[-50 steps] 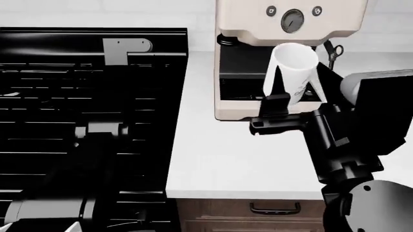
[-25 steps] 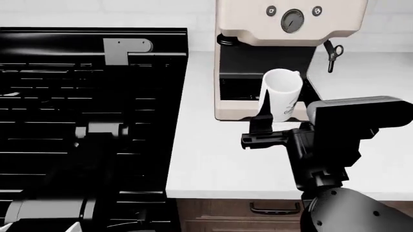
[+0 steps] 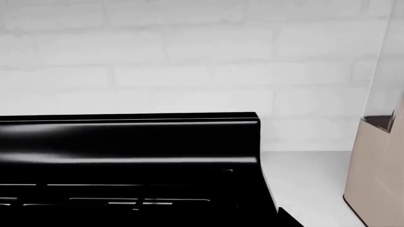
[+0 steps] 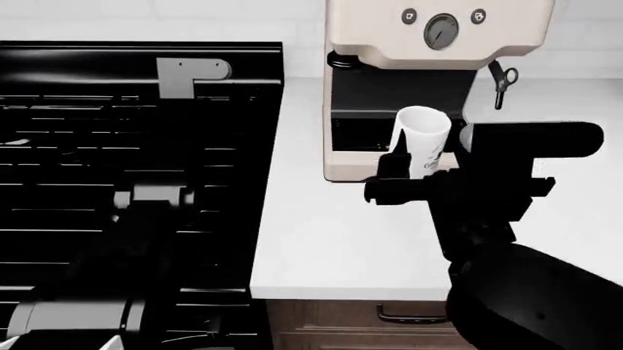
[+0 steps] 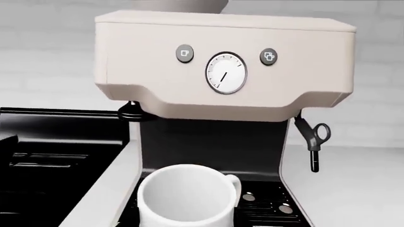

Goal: Pick the mug from the cabinet, place it under the coffee machine dispenser, and press the start button.

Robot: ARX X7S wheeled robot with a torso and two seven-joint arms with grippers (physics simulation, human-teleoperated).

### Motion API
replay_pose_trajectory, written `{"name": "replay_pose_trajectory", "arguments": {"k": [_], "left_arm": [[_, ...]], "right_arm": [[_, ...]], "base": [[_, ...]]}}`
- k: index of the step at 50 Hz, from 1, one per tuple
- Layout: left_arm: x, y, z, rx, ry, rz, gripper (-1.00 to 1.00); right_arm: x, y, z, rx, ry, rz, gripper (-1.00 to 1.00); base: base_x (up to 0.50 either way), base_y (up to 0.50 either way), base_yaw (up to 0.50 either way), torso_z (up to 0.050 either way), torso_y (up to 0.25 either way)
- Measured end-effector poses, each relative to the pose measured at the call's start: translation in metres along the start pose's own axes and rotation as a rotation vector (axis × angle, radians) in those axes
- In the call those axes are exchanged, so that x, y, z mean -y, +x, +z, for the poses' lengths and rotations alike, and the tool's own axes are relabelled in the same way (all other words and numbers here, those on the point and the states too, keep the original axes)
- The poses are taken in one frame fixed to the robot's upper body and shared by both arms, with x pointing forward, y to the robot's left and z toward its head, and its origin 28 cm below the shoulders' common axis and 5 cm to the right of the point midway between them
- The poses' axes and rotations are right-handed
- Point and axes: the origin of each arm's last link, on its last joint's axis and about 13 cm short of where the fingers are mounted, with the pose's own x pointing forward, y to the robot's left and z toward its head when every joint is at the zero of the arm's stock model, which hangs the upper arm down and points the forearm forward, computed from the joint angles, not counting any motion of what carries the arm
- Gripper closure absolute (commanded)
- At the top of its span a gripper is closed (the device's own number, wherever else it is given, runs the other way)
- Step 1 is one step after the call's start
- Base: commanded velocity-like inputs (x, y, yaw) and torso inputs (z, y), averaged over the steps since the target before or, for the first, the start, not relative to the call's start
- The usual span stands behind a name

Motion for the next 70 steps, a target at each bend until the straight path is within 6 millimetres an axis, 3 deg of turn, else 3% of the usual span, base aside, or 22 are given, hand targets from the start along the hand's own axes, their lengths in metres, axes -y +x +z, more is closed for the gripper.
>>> {"name": "replay_pose_trajectory", "arguments": {"k": [30, 70], "left_arm": [[0.0, 0.0, 0.0, 0.002, 0.001, 0.001, -1.0], [0.0, 0.0, 0.0, 0.005, 0.001, -0.003, -1.0]], "right_arm": [[-0.009, 0.019, 0.008, 0.019, -0.042, -0.067, 1.0], [-0.024, 0.063, -0.008, -0.016, -0.013, -0.105, 1.0]], "base": [[0.0, 0.0, 0.0, 0.0, 0.0], [0.0, 0.0, 0.0, 0.0, 0.0]]}}
